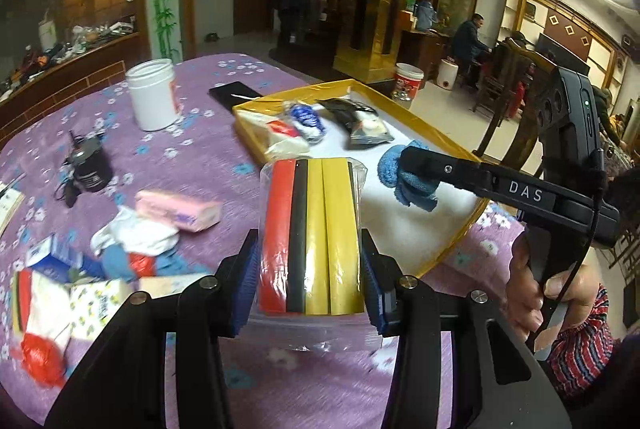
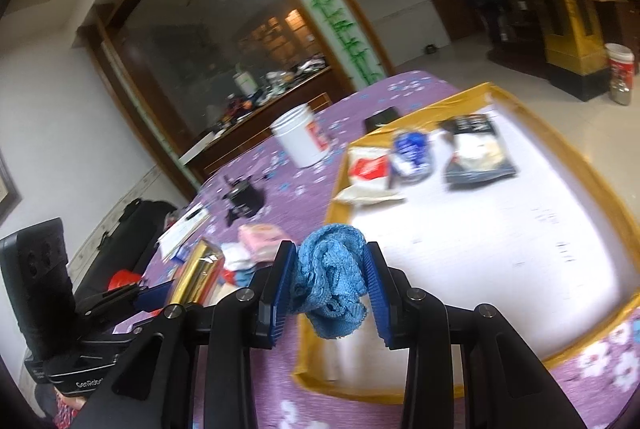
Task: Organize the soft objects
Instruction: 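Carry the striped sponge pack to the tray with left while right carries the blue towel there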
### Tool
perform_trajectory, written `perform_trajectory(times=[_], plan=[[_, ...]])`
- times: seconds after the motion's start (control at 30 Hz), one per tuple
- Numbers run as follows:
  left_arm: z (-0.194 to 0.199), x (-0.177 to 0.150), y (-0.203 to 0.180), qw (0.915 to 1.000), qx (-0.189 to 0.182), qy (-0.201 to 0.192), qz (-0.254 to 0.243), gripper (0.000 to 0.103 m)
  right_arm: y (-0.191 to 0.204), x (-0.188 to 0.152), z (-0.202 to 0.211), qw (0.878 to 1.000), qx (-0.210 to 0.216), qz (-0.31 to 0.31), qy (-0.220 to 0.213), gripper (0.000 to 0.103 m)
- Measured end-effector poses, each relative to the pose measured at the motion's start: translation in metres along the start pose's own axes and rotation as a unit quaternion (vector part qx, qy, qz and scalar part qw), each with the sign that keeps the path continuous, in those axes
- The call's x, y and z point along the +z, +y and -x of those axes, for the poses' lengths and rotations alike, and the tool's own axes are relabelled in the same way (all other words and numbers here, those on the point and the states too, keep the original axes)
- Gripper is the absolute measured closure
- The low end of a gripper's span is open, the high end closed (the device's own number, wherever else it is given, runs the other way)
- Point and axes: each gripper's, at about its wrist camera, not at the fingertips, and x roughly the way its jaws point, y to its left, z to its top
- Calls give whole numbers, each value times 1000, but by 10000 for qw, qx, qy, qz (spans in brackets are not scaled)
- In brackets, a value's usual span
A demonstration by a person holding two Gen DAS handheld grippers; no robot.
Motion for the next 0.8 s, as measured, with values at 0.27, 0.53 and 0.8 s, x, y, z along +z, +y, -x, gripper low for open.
perform_trajectory(times=[0.27, 0.53, 0.8], plan=[[-49, 33, -14, 9990, -207, 388, -9, 60, -49, 36, 14, 9973, -557, -472, 41, 66], [-108, 59, -31, 9966, -96, 823, -5, 60, -75, 77, -14, 9906, -1127, -591, 500, 66], [-145, 61, -40, 9937, 213, 1101, -27, 60, -92, 81, -50, 9804, -1707, -542, 823, 66]])
